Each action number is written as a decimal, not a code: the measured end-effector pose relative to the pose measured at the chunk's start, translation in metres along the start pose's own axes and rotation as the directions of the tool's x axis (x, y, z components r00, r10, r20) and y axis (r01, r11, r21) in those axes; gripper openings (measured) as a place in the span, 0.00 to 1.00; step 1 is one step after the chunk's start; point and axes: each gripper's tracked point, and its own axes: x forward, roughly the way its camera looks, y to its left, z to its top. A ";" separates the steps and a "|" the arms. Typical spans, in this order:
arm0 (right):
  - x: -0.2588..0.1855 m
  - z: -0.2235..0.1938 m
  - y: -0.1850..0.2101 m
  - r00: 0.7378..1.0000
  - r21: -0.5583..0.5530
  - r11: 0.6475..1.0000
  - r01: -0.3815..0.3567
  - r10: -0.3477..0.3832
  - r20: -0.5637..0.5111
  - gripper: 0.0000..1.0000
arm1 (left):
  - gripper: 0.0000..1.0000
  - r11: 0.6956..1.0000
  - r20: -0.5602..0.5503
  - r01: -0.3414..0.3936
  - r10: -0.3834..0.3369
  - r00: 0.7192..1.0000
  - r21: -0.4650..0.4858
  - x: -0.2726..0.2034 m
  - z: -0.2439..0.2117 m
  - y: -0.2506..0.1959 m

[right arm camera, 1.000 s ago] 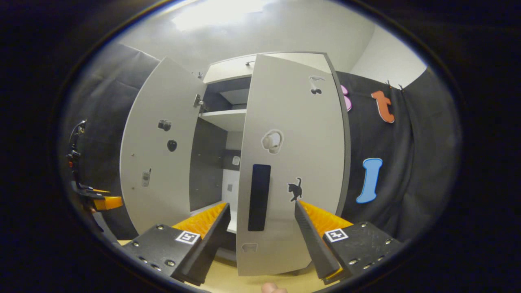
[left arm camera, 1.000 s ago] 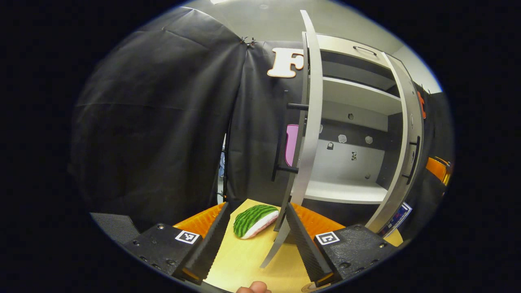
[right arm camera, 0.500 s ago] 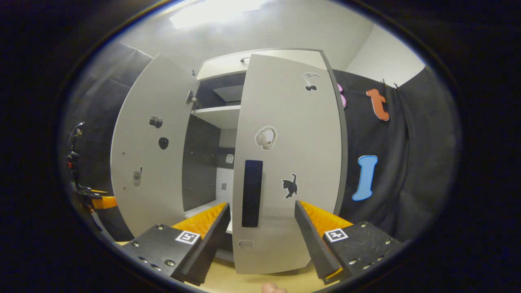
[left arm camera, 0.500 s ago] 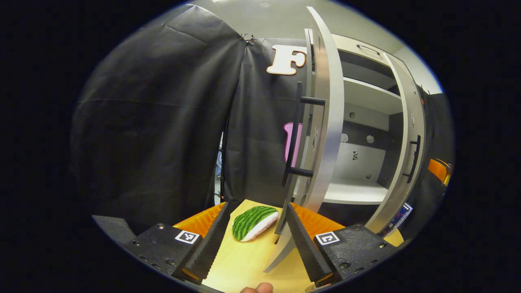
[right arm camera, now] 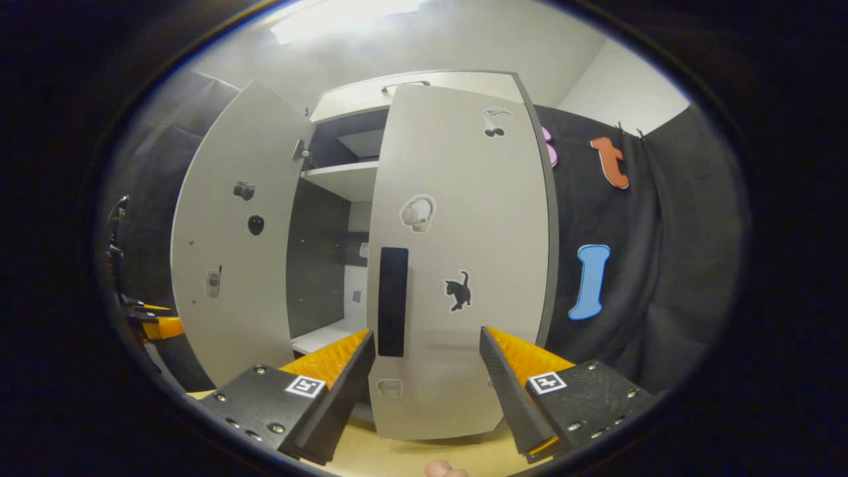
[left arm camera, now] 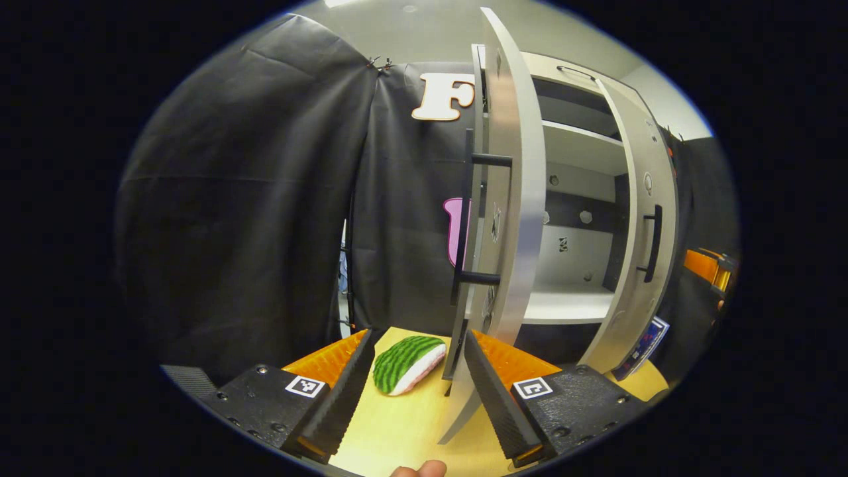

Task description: Grasp the bottle in the cabinet with the left hand and place it on the coaster, then close the right door with the right hand and the left door with the left hand.

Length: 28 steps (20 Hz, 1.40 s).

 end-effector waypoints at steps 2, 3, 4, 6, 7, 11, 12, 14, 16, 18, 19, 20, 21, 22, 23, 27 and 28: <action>0.001 0.000 -0.001 1.000 -0.001 1.000 -0.004 0.004 0.000 0.95 | 0.88 0.999 -0.004 0.018 -0.018 1.000 -0.030 -0.001 -0.003 -0.013; -0.001 0.000 -0.002 1.000 -0.003 1.000 -0.006 0.006 -0.002 0.93 | 0.88 0.999 -0.006 0.032 -0.033 0.999 -0.034 -0.001 -0.004 -0.019; -0.001 -0.001 -0.003 1.000 -0.006 1.000 -0.008 0.008 -0.006 0.93 | 0.88 0.998 -0.007 0.052 -0.052 0.999 -0.029 -0.002 -0.006 -0.024; -0.003 -0.003 -0.008 1.000 -0.018 1.000 -0.004 0.004 -0.012 0.96 | 0.88 0.996 -0.007 0.087 -0.087 0.996 -0.023 0.000 -0.008 -0.037; -0.004 -0.004 -0.010 1.000 -0.024 1.000 0.000 0.000 -0.015 0.95 | 0.88 0.994 -0.008 0.103 -0.103 0.995 -0.025 0.001 -0.009 -0.044; -0.008 -0.005 -0.017 1.000 -0.029 0.999 0.014 -0.015 -0.022 0.96 | 0.88 0.984 -0.014 0.178 -0.178 0.984 -0.030 0.005 -0.015 -0.074; -0.009 -0.005 -0.020 1.000 -0.031 0.999 0.019 -0.019 -0.023 0.96 | 0.88 0.980 -0.017 0.196 -0.197 0.980 -0.028 0.007 -0.016 -0.082; -0.011 -0.005 -0.024 0.999 -0.034 0.999 0.031 -0.032 -0.024 0.96 | 0.89 0.973 -0.019 0.231 -0.232 0.973 -0.022 0.010 -0.017 -0.095; -0.014 -0.005 -0.029 0.999 -0.036 0.998 0.044 -0.044 -0.024 0.96 | 0.88 0.966 -0.019 0.259 -0.259 0.966 -0.021 0.012 -0.020 -0.110; -0.017 -0.006 -0.034 0.998 -0.039 0.998 0.057 -0.059 -0.026 0.95 | 0.88 0.960 -0.024 0.278 -0.279 0.960 -0.022 0.014 -0.024 -0.120; -0.019 -0.007 -0.037 0.997 -0.041 0.997 0.065 -0.066 -0.027 0.96 | 0.88 0.957 -0.028 0.289 -0.289 0.957 -0.022 0.015 -0.024 -0.126; -0.020 -0.007 -0.040 0.997 -0.042 0.996 0.073 -0.074 -0.028 0.96 | 0.89 0.953 -0.032 0.301 -0.302 0.953 -0.023 0.016 -0.025 -0.131; -0.021 -0.008 -0.043 0.996 -0.043 0.996 0.081 -0.082 -0.029 0.96 | 0.89 0.948 -0.035 0.317 -0.317 0.948 -0.025 0.017 -0.025 -0.137; -0.021 -0.008 -0.046 0.996 -0.043 0.995 0.088 -0.089 -0.030 0.96 | 0.89 0.943 -0.038 0.331 -0.332 0.942 -0.029 0.017 -0.027 -0.143; -0.022 -0.009 -0.048 0.995 -0.042 0.995 0.094 -0.095 -0.031 0.96 | 0.89 0.938 -0.042 0.345 -0.347 0.937 -0.034 0.017 -0.029 -0.147; -0.023 -0.011 -0.053 0.993 -0.037 0.993 0.110 -0.111 -0.033 0.96 | 0.89 0.925 -0.053 0.379 -0.380 0.924 -0.031 0.017 -0.033 -0.163; -0.023 -0.011 -0.054 0.993 -0.037 0.993 0.112 -0.113 -0.033 0.96 | 0.89 0.923 -0.055 0.383 -0.384 0.922 -0.026 0.017 -0.032 -0.165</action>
